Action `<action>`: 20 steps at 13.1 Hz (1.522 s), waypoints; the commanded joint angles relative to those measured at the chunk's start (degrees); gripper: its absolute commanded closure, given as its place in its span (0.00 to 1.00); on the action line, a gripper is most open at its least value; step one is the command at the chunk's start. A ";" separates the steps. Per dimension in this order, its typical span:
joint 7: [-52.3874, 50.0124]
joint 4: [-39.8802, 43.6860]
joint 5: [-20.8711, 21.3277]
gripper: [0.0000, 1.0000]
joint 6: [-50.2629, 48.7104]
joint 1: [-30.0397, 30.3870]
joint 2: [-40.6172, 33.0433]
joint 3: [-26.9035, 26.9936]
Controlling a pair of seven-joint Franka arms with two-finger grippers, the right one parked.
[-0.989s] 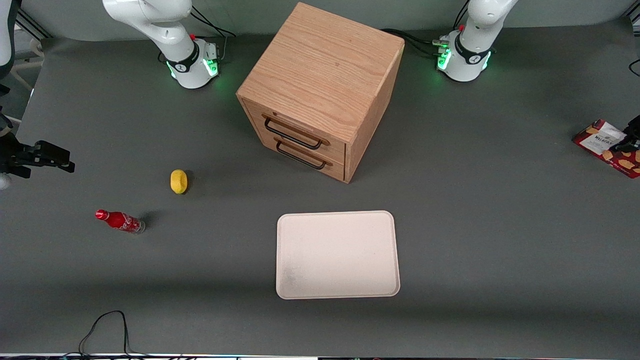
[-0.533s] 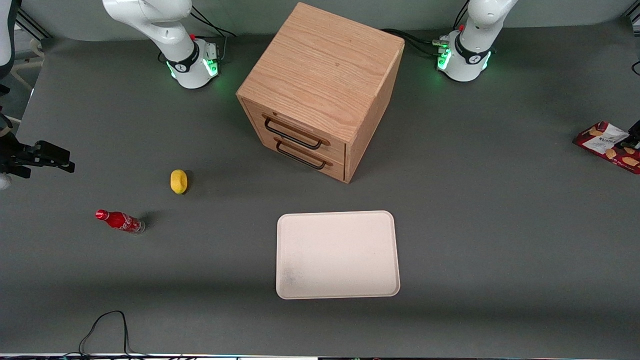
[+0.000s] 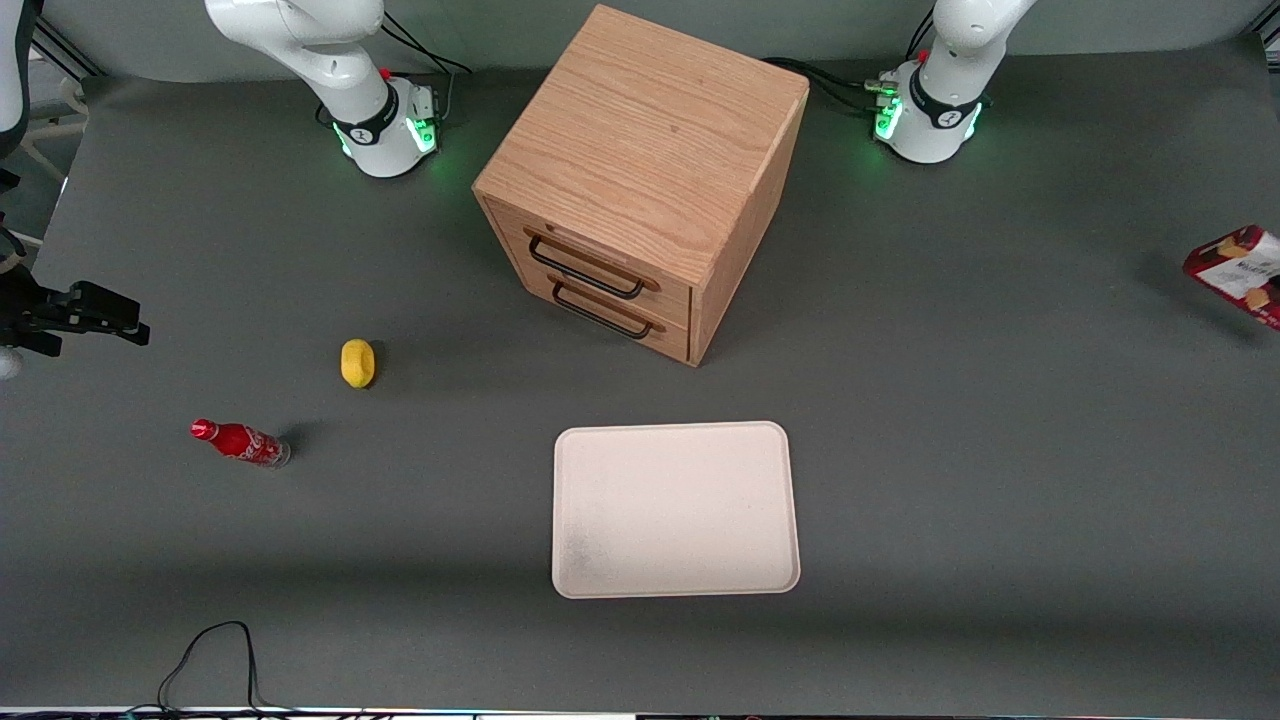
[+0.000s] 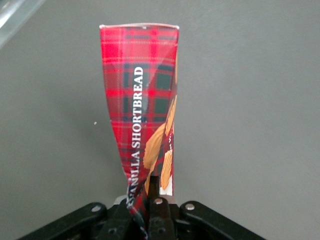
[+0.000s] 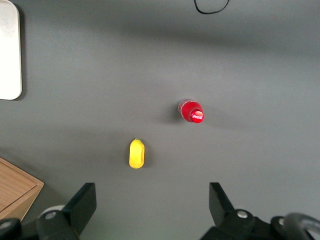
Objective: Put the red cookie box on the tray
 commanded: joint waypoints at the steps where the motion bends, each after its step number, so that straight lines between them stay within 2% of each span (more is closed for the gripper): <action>1: 7.45 7.94 1.64 1.00 -12.17 -2.53 -3.49 0.56; 4: 14.75 18.39 3.22 1.00 -26.49 -5.87 -4.64 0.48; 7: 25.11 27.45 3.23 1.00 -35.74 -7.98 -5.43 0.39; 9: 30.14 31.77 3.40 1.00 -39.44 -8.52 -5.52 0.39; 12: 36.39 33.63 3.23 1.00 -39.72 -9.04 -5.26 0.39; 16: 32.47 33.72 3.23 1.00 -39.19 -20.44 -2.90 0.21; 20: 14.39 34.25 2.70 1.00 -39.02 -36.52 0.36 0.04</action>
